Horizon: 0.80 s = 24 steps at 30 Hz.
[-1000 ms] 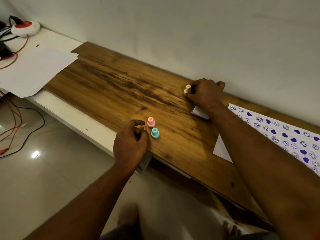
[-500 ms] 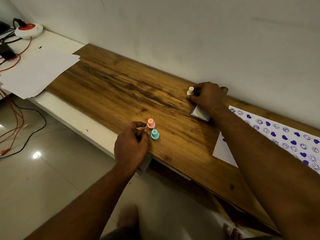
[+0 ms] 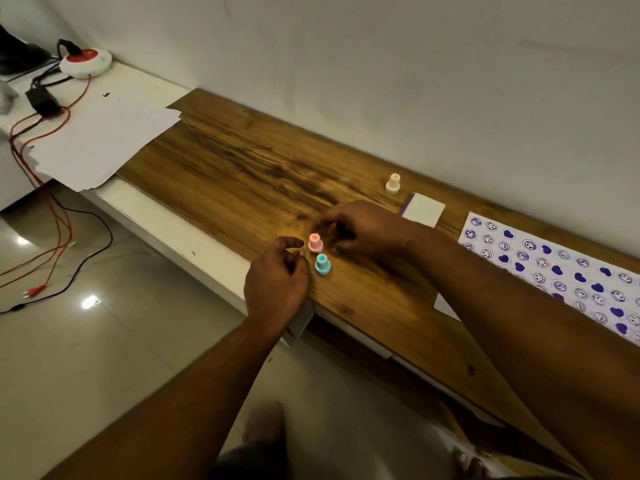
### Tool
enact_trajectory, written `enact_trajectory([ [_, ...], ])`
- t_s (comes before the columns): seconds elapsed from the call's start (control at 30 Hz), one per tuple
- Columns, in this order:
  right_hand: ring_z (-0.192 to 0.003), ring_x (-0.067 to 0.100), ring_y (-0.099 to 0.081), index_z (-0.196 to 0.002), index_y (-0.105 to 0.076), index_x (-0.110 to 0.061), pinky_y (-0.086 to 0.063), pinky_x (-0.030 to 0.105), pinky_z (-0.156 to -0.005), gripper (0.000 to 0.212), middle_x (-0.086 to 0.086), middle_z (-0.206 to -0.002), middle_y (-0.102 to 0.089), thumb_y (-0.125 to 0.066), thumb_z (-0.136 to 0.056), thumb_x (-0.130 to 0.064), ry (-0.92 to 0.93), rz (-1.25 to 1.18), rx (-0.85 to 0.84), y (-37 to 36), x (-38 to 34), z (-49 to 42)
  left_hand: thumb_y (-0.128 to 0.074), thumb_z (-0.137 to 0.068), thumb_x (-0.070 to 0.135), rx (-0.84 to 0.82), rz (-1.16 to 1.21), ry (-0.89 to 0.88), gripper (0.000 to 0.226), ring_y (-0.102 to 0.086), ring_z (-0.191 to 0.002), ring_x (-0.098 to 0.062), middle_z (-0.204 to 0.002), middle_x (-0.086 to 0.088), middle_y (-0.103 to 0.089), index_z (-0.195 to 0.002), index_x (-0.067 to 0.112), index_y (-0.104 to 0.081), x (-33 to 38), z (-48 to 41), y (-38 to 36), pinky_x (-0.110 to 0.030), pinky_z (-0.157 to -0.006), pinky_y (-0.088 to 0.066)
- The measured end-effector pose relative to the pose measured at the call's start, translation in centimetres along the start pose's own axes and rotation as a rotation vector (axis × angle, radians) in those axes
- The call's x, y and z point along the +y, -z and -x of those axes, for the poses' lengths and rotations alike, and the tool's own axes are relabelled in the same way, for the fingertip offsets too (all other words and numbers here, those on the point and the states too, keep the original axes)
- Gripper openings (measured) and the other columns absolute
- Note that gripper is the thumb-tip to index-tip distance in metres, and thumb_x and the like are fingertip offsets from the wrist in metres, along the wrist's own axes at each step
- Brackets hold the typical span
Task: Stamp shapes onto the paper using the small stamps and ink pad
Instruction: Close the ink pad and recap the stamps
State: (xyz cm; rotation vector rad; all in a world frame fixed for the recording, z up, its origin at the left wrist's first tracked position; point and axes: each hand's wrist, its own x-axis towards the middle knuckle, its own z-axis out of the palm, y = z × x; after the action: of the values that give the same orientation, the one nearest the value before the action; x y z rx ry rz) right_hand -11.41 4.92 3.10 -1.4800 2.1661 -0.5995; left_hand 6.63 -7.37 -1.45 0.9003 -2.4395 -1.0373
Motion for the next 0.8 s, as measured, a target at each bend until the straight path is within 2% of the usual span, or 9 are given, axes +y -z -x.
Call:
enact_trajectory([
  [0.13,-0.112,0.006,-0.058,-0.133,-0.063,-0.033,-0.054,0.027,-0.091,0.044,-0.009,-0.13,-0.062,-0.073,-0.092,-0.022,0.022,0.006,0.016,-0.8,0.3,-0.5,-0.066,-0.1,0.033,0.007,-0.011,0.011,0.029,-0.066,-0.091,-0.015,-0.099,0.006,-0.071,-0.129,0.029,-0.067,-0.1,-0.2,-0.2,-0.035,-0.077,-0.053],
  [0.3,-0.106,0.002,-0.055,-0.129,-0.066,-0.035,-0.04,0.011,-0.076,0.036,-0.009,-0.127,-0.062,-0.071,-0.094,-0.026,0.039,0.061,0.059,-1.6,0.4,-1.3,-0.067,-0.099,0.035,0.016,-0.04,0.009,0.03,-0.066,-0.09,-0.015,-0.098,0.006,-0.071,-0.129,0.03,-0.068,-0.2,-0.4,-0.5,-0.036,-0.077,-0.055],
  [0.4,-0.105,0.005,-0.057,-0.128,-0.066,-0.033,-0.047,0.017,-0.078,0.035,-0.008,-0.125,-0.063,-0.07,-0.094,-0.032,0.014,0.099,0.086,-1.7,0.5,-1.2,-0.066,-0.1,0.035,0.014,-0.044,0.018,0.031,-0.066,-0.094,-0.016,-0.104,0.005,-0.072,-0.13,0.031,-0.068,-0.2,-0.5,-0.4,-0.04,-0.082,-0.058],
  [0.47,-0.101,0.009,-0.06,-0.127,-0.067,-0.03,-0.053,0.025,-0.079,0.034,-0.007,-0.119,-0.065,-0.069,-0.094,-0.04,-0.071,0.162,0.199,-1.6,0.9,-0.8,-0.066,-0.1,0.035,0.015,-0.044,0.017,0.03,-0.066,-0.097,-0.016,-0.108,0.005,-0.072,-0.13,0.032,-0.068,-0.3,-0.5,-0.5,-0.042,-0.084,-0.059],
  [0.57,-0.088,0.01,-0.061,-0.116,-0.073,-0.029,-0.049,0.026,-0.069,0.031,-0.006,-0.106,-0.069,-0.07,-0.092,-0.047,-0.307,0.23,0.472,-0.5,2.2,0.2,-0.065,-0.1,0.036,0.021,-0.042,0.007,0.029,-0.065,-0.098,-0.015,-0.108,0.006,-0.071,-0.129,0.033,-0.068,-0.4,-0.5,-0.5,-0.042,-0.084,-0.058],
  [0.6,-0.087,0.012,-0.062,-0.113,-0.075,-0.029,-0.048,0.028,-0.071,0.03,-0.005,-0.103,-0.071,-0.069,-0.091,-0.048,-0.375,0.265,0.529,0.0,2.8,0.6,-0.065,-0.1,0.037,0.022,-0.038,0.008,0.029,-0.065,-0.096,-0.015,-0.106,0.006,-0.071,-0.129,0.032,-0.068,-0.5,-0.4,-0.5,-0.041,-0.083,-0.058],
  [0.7,-0.092,0.022,-0.069,-0.107,-0.078,-0.026,-0.055,0.038,-0.082,0.036,0.0,-0.098,-0.075,-0.062,-0.092,-0.055,-0.513,0.383,0.577,1.3,4.3,1.5,-0.065,-0.1,0.036,0.022,-0.044,0.016,0.029,-0.065,-0.09,-0.013,-0.098,0.008,-0.07,-0.128,0.033,-0.068,-0.6,-0.5,-0.6,-0.038,-0.08,-0.057],
  [0.8,-0.086,0.024,-0.07,-0.098,-0.079,-0.025,-0.052,0.033,-0.075,0.04,-0.001,-0.089,-0.075,-0.056,-0.093,-0.058,-0.582,0.462,0.616,1.6,5.0,2.0,-0.065,-0.099,0.037,0.04,-0.054,0.013,0.027,-0.063,-0.089,-0.011,-0.095,0.011,-0.067,-0.126,0.034,-0.069,-0.7,-0.6,-0.8,-0.032,-0.075,-0.049],
])
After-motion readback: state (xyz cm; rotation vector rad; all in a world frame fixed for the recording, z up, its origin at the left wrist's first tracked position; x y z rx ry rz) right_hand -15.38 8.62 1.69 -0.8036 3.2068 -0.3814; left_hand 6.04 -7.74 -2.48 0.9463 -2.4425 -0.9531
